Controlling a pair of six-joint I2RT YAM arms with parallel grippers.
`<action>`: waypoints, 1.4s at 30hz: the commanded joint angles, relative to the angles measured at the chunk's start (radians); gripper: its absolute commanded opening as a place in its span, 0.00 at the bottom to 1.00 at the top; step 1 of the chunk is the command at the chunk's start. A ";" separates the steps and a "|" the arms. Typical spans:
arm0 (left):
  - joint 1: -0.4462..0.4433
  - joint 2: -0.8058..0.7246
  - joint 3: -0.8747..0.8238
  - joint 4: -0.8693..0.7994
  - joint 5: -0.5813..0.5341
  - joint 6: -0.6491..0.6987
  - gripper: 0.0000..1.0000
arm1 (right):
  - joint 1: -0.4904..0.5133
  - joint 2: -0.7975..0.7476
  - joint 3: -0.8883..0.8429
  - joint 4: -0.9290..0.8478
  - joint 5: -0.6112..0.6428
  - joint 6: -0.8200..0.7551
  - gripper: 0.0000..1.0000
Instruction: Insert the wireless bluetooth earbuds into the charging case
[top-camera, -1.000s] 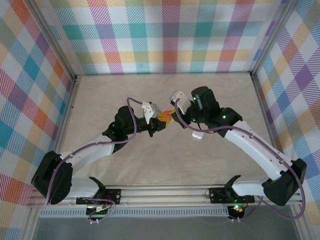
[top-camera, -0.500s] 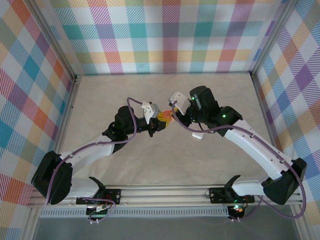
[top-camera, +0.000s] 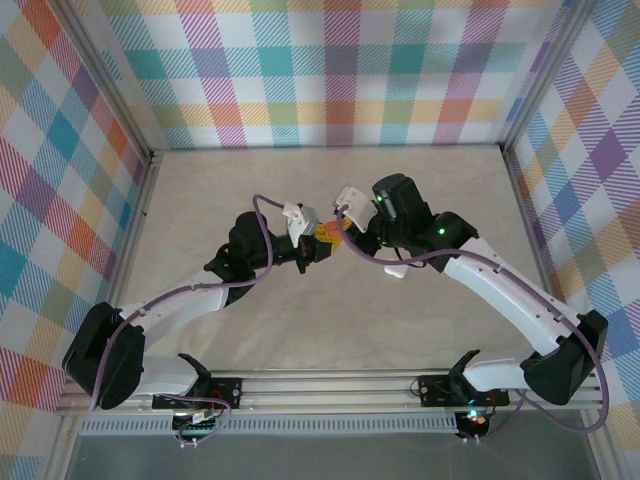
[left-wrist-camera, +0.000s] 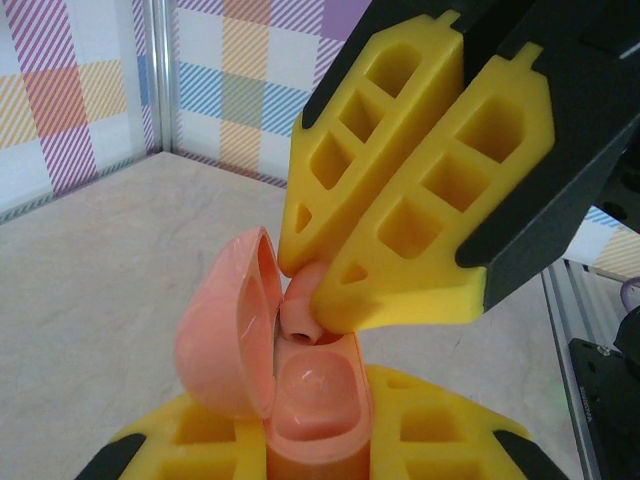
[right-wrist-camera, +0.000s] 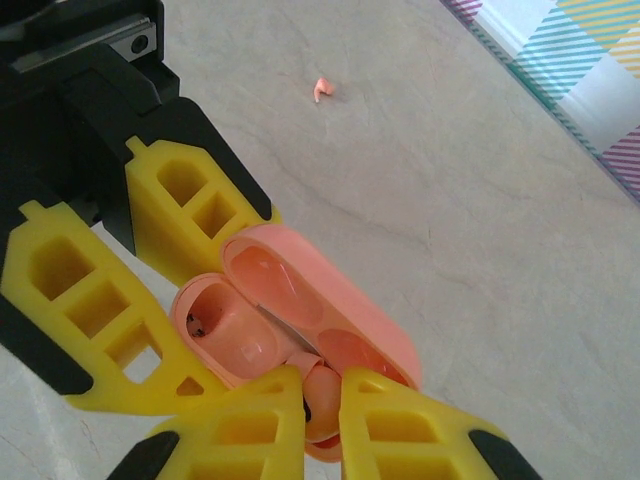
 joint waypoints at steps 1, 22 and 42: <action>0.003 -0.038 0.024 0.055 0.000 -0.015 0.00 | 0.013 0.022 0.012 -0.038 -0.053 0.031 0.18; 0.010 -0.117 -0.049 0.028 -0.023 0.000 0.00 | -0.107 -0.094 0.062 -0.003 -0.244 0.259 0.45; 0.023 -0.614 -0.069 -0.625 -0.360 0.165 0.00 | -0.131 0.513 0.333 0.034 -0.087 0.687 0.56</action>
